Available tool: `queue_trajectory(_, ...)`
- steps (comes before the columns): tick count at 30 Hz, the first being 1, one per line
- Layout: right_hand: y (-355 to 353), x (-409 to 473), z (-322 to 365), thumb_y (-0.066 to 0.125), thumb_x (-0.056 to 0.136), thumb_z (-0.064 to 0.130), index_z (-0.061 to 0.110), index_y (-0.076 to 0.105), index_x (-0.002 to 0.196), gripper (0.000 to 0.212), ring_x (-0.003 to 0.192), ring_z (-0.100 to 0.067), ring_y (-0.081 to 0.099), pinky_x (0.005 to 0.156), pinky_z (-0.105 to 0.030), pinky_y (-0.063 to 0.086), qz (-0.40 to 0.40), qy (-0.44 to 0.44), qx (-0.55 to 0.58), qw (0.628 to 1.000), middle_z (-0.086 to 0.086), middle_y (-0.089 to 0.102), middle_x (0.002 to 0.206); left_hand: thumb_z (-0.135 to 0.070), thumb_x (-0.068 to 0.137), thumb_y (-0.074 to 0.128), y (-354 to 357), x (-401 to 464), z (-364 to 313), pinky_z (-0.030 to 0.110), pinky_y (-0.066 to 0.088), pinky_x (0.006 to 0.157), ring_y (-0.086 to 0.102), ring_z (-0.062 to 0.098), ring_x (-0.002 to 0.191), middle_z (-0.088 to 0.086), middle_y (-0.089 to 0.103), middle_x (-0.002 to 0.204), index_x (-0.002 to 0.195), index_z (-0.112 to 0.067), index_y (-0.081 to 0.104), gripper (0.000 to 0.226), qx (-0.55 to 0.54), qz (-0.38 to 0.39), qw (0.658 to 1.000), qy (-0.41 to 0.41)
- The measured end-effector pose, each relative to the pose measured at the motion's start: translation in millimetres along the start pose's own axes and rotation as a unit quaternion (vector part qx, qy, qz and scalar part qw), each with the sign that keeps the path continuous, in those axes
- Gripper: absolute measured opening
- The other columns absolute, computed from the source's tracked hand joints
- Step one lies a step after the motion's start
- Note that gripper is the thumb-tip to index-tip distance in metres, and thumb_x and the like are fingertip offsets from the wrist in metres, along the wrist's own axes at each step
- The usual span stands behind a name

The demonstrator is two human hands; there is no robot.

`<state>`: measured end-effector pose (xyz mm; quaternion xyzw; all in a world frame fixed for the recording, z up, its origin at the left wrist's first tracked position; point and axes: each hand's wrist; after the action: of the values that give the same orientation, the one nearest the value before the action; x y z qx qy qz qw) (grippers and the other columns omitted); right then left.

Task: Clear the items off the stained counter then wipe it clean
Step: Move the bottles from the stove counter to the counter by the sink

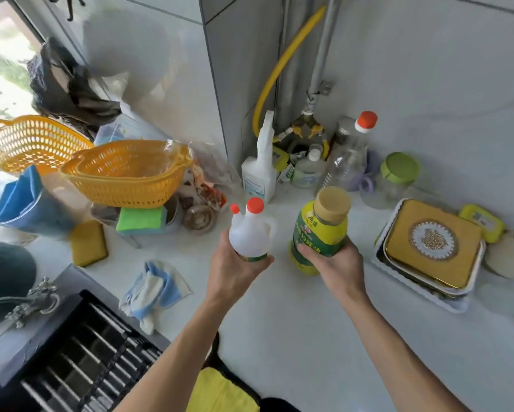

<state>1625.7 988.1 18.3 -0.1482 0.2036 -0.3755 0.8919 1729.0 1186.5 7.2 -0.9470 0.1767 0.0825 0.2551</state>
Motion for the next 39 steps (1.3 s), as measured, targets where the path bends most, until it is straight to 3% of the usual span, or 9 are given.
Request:
queue_trajectory(3, 11, 25, -1, 0.096, 0.067, 0.042, 0.026, 0.073, 0.108, 0.050, 0.082, 0.015, 0.067, 0.071, -0.009, 0.051, -0.016, -0.009, 0.007, 1.000, 0.024, 0.075, 0.091, -0.050, 0.062, 0.094, 11, 27, 3, 0.027, 0.056, 0.072, 0.067, 0.008, 0.101, -0.018, 0.068, 0.110, 0.133, -0.036, 0.048, 0.086, -0.009, -0.001, 1.000, 0.015)
queue_trajectory(9, 24, 50, -6, 0.096, 0.067, 0.042, 0.025, 0.072, 0.109, 0.051, 0.086, 0.002, 0.070, 0.076, -0.018, 0.051, -0.046, -0.026, 0.009, 0.999, 0.020, 0.074, 0.091, -0.049, 0.062, 0.095, 28, 58, 8, 0.024, 0.056, 0.076, 0.065, 0.008, 0.104, -0.034, 0.062, 0.112, 0.140, -0.036, 0.045, 0.093, -0.015, -0.017, 0.999, 0.039)
queue_trajectory(13, 31, 55, -9, 0.095, 0.067, 0.042, 0.034, 0.068, 0.102, 0.046, 0.081, 0.019, 0.063, 0.071, -0.007, 0.047, -0.043, -0.028, 0.007, 0.999, 0.028, 0.070, 0.085, -0.052, 0.061, 0.094, 35, 66, 14, 0.010, 0.051, 0.070, 0.063, -0.004, 0.104, -0.044, 0.057, 0.113, 0.137, -0.041, 0.044, 0.091, -0.020, -0.015, 0.998, 0.056)
queue_trajectory(17, 33, 58, -13, 0.096, 0.066, 0.043, 0.036, 0.068, 0.102, 0.047, 0.084, 0.013, 0.066, 0.072, -0.007, 0.048, -0.048, -0.028, 0.021, 0.998, 0.029, 0.071, 0.085, -0.054, 0.061, 0.095, 36, 72, 16, 0.002, 0.049, 0.069, 0.055, -0.021, 0.107, -0.050, 0.052, 0.115, 0.131, -0.050, 0.041, 0.089, -0.025, -0.015, 0.997, 0.076)
queue_trajectory(22, 28, 60, -15, 0.096, 0.068, 0.039, 0.041, 0.064, 0.102, 0.047, 0.085, 0.020, 0.064, 0.069, 0.001, 0.045, -0.017, -0.041, 0.024, 0.999, 0.045, 0.067, 0.085, -0.053, 0.060, 0.098, 35, 80, 20, 0.014, 0.056, 0.078, 0.062, -0.012, 0.109, -0.039, 0.060, 0.120, 0.123, -0.069, 0.038, 0.089, -0.055, -0.017, 0.995, 0.078)
queue_trajectory(26, 23, 64, -12, 0.096, 0.065, 0.039, 0.041, 0.061, 0.117, 0.062, 0.091, 0.020, 0.064, 0.073, 0.000, 0.046, 0.014, -0.030, 0.021, 0.999, 0.042, 0.069, 0.094, -0.047, 0.058, 0.102, 31, 80, 24, 0.034, 0.061, 0.093, 0.064, -0.002, 0.116, -0.031, 0.063, 0.124, 0.132, -0.063, 0.040, 0.097, -0.071, 0.016, 0.996, 0.059)
queue_trajectory(30, 12, 49, -14, 0.095, 0.066, 0.034, 0.040, 0.050, 0.134, 0.082, 0.096, 0.026, 0.057, 0.078, 0.002, 0.042, 0.043, -0.014, -0.009, 0.999, 0.037, 0.063, 0.107, -0.040, 0.064, 0.100, 17, 54, 26, 0.003, 0.044, 0.092, 0.054, -0.017, 0.125, -0.039, 0.057, 0.137, 0.150, -0.053, 0.036, 0.108, -0.065, 0.021, 0.997, 0.029)
queue_trajectory(33, -2, 14, -24, 0.086, 0.079, 0.019, 0.026, 0.049, 0.145, 0.076, 0.114, -0.002, 0.060, 0.099, -0.021, 0.047, 0.040, 0.027, -0.027, 0.998, 0.015, 0.061, 0.128, -0.025, 0.082, 0.090, 3, 15, 27, 0.025, 0.047, 0.101, 0.057, 0.012, 0.130, -0.002, 0.059, 0.146, 0.158, -0.030, 0.039, 0.091, -0.033, -0.008, 0.999, -0.028)
queue_trajectory(39, -48, -100, -60, 0.070, 0.096, 0.025, 0.034, 0.073, 0.110, 0.017, 0.091, -0.008, 0.074, 0.083, -0.029, 0.059, 0.137, 0.095, -0.064, 0.984, 0.006, 0.078, 0.098, -0.023, 0.095, 0.074, -31, -95, 42, 0.033, 0.061, 0.082, 0.074, -0.002, 0.089, -0.013, 0.080, 0.094, 0.110, -0.040, 0.071, 0.023, 0.014, 0.054, 0.996, -0.064)
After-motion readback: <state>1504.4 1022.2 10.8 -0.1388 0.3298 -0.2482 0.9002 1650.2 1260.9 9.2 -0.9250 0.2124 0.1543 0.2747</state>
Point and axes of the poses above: each hand's wrist, its own x-axis towards the middle knuckle, its own y-axis out of the palm, z = x × y
